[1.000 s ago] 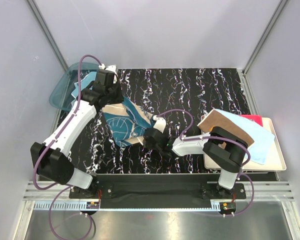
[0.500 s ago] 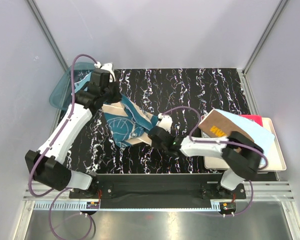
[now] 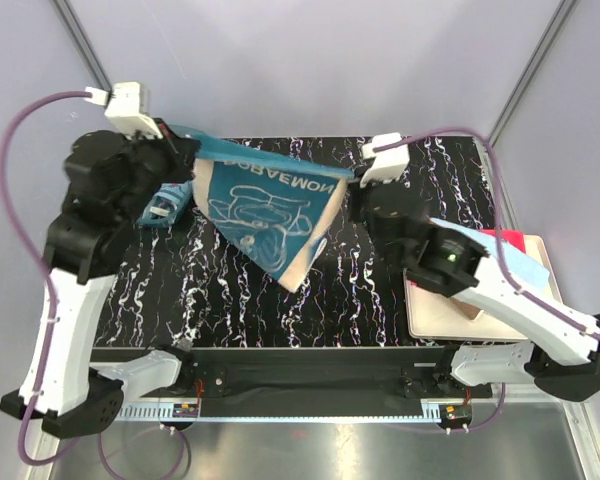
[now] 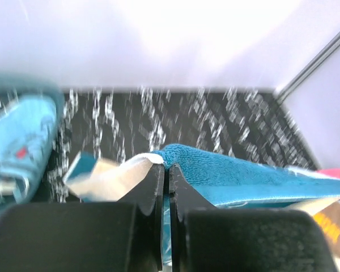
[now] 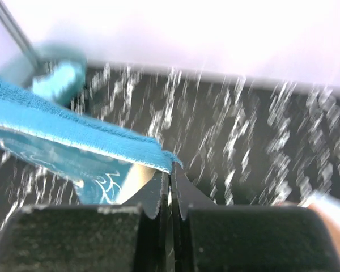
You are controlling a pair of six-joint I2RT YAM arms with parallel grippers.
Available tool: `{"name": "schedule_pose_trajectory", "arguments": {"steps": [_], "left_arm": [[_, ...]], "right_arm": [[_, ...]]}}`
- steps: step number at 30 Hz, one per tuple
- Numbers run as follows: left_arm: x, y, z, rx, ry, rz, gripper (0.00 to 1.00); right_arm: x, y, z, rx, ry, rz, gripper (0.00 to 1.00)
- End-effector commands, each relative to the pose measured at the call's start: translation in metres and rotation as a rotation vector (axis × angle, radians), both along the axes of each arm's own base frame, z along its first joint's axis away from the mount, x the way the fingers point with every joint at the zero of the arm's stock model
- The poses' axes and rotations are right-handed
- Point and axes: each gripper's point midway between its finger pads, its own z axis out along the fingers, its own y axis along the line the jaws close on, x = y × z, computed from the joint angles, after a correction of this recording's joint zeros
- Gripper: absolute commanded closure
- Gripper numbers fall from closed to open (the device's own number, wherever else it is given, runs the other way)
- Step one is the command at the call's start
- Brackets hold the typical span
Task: Fold and stack the towels
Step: Flatten out the crumpled towel
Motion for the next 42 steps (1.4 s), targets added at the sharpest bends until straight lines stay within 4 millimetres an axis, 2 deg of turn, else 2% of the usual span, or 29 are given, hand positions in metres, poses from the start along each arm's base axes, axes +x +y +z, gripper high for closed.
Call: {"name": "schedule_pose_trajectory", "arguments": {"steps": [1,2,3,4,5,6,7,8,9,15,20,22,23,26,28,29,32,34,37,39,40,42], "left_arm": [[-0.019,0.014,0.064,-0.005,-0.194,0.017,1.00],[-0.023,0.015,0.073,-0.012,-0.222,0.016,1.00],[-0.026,0.015,0.084,-0.023,-0.259,0.009,1.00],[-0.031,0.017,0.094,-0.024,-0.292,0.007,1.00],[-0.038,0.019,0.110,-0.037,-0.334,0.009,1.00],[-0.042,0.020,0.122,-0.048,-0.371,0.004,1.00],[-0.047,0.021,0.131,-0.052,-0.401,0.003,1.00],[-0.055,0.024,0.151,-0.070,-0.454,0.005,1.00],[-0.060,0.024,0.160,-0.077,-0.479,-0.007,1.00],[-0.086,0.027,0.215,-0.106,-0.633,-0.032,1.00],[-0.101,0.032,0.238,-0.126,-0.708,-0.032,1.00],[-0.109,0.035,0.246,-0.136,-0.737,-0.028,1.00],[-0.110,0.036,0.250,-0.140,-0.750,-0.027,1.00],[-0.113,0.041,0.259,-0.156,-0.783,-0.002,1.00],[-0.106,0.043,0.260,-0.160,-0.782,0.021,1.00],[-0.107,0.044,0.264,-0.167,-0.794,0.028,1.00],[-0.093,0.046,0.264,-0.167,-0.788,0.063,1.00],[-0.083,0.046,0.262,-0.163,-0.776,0.083,1.00],[-0.050,0.043,0.247,-0.147,-0.720,0.125,1.00],[-0.027,0.041,0.236,-0.141,-0.688,0.156,1.00],[-0.012,0.037,0.224,-0.132,-0.658,0.163,1.00],[0.015,0.033,0.208,-0.115,-0.622,0.176,1.00]], "right_arm": [[0.001,-0.032,0.079,-0.143,-0.189,-0.033,1.00],[0.001,-0.033,0.092,-0.147,-0.218,-0.031,1.00],[0.001,-0.039,0.116,-0.167,-0.268,-0.039,1.00],[0.000,-0.042,0.128,-0.170,-0.290,-0.043,1.00],[-0.001,-0.043,0.139,-0.172,-0.310,-0.039,1.00],[-0.002,-0.047,0.162,-0.170,-0.350,-0.042,1.00],[-0.004,-0.048,0.173,-0.165,-0.370,-0.038,1.00],[-0.005,-0.049,0.184,-0.176,-0.390,-0.031,1.00],[-0.007,-0.053,0.203,-0.154,-0.415,-0.037,1.00],[-0.018,-0.069,0.259,-0.150,-0.524,-0.034,1.00],[-0.032,-0.084,0.299,-0.109,-0.610,-0.016,1.00],[-0.035,-0.082,0.307,-0.103,-0.633,0.001,1.00],[-0.039,-0.088,0.316,-0.093,-0.657,-0.005,1.00],[-0.043,-0.092,0.331,-0.084,-0.701,-0.007,1.00],[-0.043,-0.090,0.336,-0.087,-0.720,-0.003,1.00],[-0.046,-0.095,0.343,-0.082,-0.739,-0.013,1.00],[-0.044,-0.092,0.351,-0.103,-0.775,-0.033,1.00],[-0.038,-0.083,0.349,-0.134,-0.776,-0.040,1.00],[-0.019,-0.073,0.340,-0.210,-0.765,-0.091,1.00],[0.002,-0.062,0.326,-0.222,-0.731,-0.070,1.00],[0.023,-0.074,0.323,-0.239,-0.729,-0.083,1.00],[0.056,-0.070,0.299,-0.214,-0.652,-0.065,1.00]]}}
